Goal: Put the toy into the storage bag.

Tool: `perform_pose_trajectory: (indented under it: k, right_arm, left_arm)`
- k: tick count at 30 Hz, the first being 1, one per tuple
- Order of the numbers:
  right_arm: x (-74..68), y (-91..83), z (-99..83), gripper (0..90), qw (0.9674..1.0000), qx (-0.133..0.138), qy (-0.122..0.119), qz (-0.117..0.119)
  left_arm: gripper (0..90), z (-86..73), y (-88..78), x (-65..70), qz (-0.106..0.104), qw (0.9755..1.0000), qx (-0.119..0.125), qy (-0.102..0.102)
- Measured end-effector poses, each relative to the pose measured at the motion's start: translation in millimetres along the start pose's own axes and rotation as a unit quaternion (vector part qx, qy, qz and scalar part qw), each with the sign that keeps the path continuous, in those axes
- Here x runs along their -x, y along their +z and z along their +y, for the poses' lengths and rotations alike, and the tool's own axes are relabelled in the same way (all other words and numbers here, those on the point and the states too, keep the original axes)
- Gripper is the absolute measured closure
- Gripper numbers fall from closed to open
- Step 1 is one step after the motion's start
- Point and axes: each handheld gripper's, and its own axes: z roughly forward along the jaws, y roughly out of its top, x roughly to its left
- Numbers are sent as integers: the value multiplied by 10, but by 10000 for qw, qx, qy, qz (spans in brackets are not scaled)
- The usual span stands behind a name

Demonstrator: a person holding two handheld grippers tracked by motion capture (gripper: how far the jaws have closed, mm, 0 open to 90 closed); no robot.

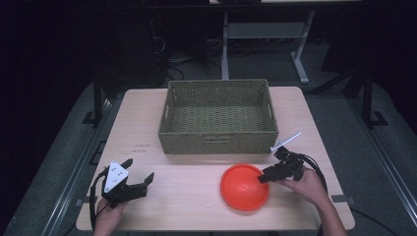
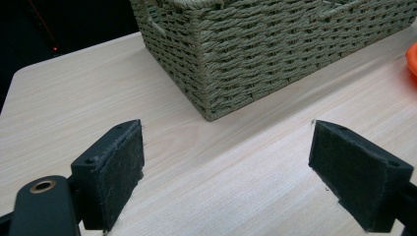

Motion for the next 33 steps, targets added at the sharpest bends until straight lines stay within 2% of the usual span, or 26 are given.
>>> perform_pose_trajectory:
  k: [5, 10, 20, 24, 28, 33]
  right_arm:
    - [4, 35, 2, 521, 9999, -100, 50, 16]
    - [6, 86, 17, 534, 9998, -189, -5, 24]
    - [17, 141, 37, 562, 9997, -236, -8, 44]
    - [11, 143, 43, 626, 9997, -231, -48, -59]
    - [9, 109, 49, 689, 9998, -170, 5, -48]
    - [-21, 10, 69, 799, 9998, 128, -31, 120]
  left_arm:
    - [128, -1, -5, -4, 10, 10000, -12, 18]
    - [128, -1, -2, -3, 1, 10000, -22, 38]
    - [127, 2, -2, 2, -6, 10000, -13, 53]
    - [127, 1, 0, 0, -15, 10000, -60, 69]
    - [127, -1, 4, 1, -9, 10000, -29, 21]
    - [127, 3, -5, -4, -3, 10000, -6, 70]
